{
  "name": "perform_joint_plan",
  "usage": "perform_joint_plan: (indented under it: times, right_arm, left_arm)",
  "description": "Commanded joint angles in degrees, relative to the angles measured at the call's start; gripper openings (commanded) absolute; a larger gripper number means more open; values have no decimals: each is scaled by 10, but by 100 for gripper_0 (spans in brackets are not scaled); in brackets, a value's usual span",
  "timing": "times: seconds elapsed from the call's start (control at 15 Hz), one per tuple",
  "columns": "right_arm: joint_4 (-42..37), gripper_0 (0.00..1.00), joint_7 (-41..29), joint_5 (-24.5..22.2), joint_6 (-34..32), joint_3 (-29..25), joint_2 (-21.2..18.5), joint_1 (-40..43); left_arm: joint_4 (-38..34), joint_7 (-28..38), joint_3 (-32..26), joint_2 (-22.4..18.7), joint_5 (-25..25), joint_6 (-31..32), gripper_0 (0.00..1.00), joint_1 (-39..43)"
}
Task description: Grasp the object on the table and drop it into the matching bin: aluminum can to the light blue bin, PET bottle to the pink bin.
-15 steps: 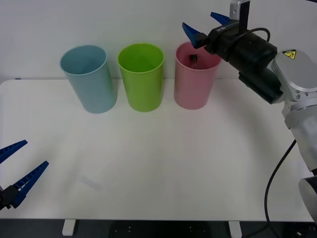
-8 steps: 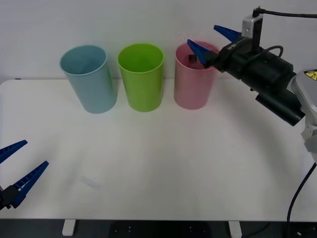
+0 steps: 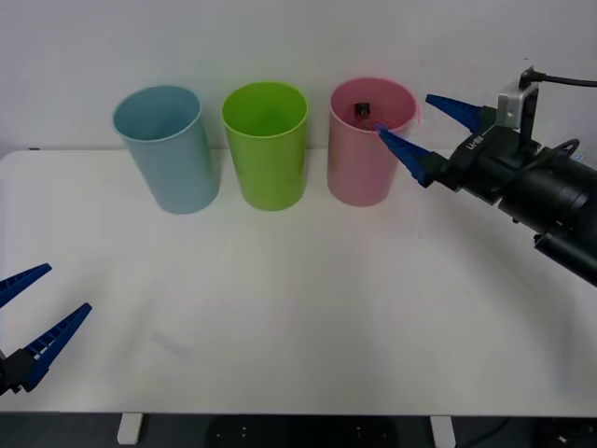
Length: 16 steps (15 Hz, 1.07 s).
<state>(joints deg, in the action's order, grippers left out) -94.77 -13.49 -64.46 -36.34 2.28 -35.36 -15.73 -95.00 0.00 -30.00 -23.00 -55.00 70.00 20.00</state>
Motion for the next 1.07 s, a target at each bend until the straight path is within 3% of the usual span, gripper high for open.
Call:
perform_joint_plan:
  times: [0.07,0.4,0.73,1.07]
  right_arm:
    - [-16,100,6,2,-66,-36,-5,47]
    - [-18,100,35,2,-174,-95,-4,111]
    - [-18,100,120,-2,-223,-125,-5,158]
    - [-18,100,125,-15,-292,-165,-4,205]
  left_arm:
    - [0,0,0,0,0,0,100,0]
    - [0,0,0,0,0,0,100,0]
    - [0,0,0,0,0,0,100,0]
    - [0,0,0,0,0,0,100,0]
